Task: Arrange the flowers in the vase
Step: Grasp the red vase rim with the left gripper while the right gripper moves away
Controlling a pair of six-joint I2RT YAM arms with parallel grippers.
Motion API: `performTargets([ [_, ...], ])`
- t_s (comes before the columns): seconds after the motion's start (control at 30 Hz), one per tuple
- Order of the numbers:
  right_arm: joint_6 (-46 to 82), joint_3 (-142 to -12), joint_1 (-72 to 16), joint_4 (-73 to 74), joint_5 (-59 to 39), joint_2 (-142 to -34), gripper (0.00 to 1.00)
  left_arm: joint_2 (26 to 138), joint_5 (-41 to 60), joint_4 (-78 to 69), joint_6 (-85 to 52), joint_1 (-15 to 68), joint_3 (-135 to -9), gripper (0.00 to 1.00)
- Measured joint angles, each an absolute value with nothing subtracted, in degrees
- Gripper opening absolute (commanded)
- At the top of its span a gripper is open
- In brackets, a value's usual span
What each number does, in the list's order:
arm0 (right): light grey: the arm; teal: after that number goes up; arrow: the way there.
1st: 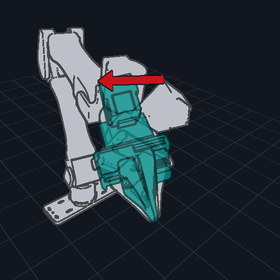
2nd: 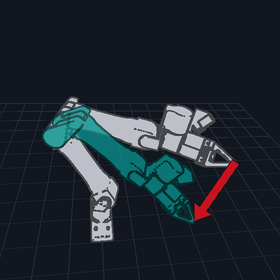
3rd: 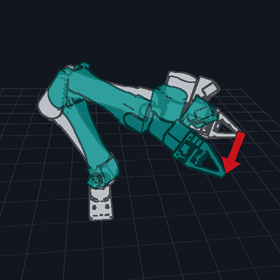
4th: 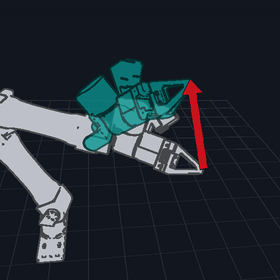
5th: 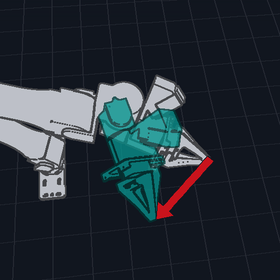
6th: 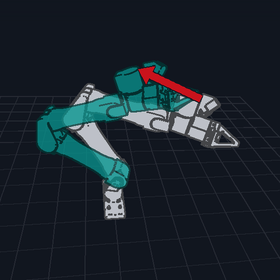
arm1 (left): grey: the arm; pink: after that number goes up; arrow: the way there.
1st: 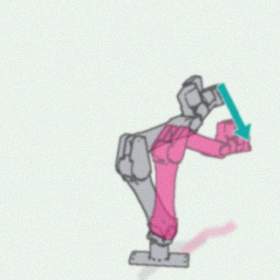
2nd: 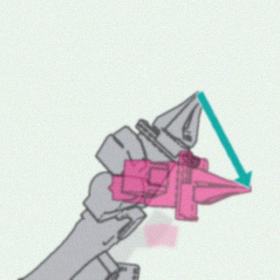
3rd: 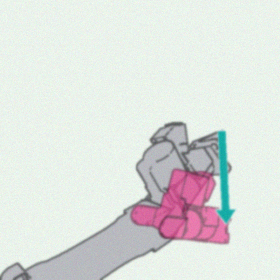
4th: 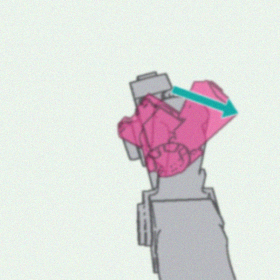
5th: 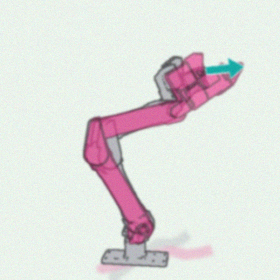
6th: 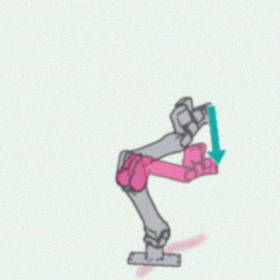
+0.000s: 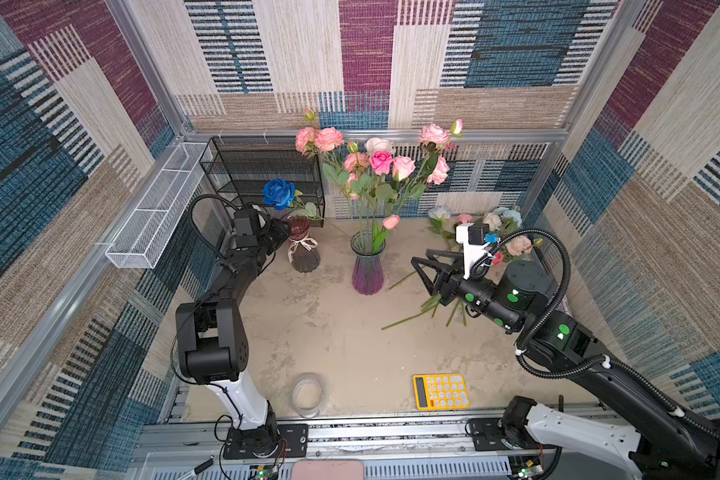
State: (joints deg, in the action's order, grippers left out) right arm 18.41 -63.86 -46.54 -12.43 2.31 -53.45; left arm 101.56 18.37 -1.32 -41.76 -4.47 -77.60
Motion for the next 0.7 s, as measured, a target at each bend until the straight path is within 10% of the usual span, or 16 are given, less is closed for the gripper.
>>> performTargets([
  [0.23, 18.4, -63.3, -46.5, -13.0, 4.2, -52.5, 0.55, 98.1, 17.2, 3.7, -39.5, -4.0, -75.2, 0.0],
  [0.7, 18.1, -60.8, -46.5, -12.9, 7.1, -49.8, 0.56, 72.7, 14.8, 29.5, -35.8, -2.4, -64.5, 0.0],
])
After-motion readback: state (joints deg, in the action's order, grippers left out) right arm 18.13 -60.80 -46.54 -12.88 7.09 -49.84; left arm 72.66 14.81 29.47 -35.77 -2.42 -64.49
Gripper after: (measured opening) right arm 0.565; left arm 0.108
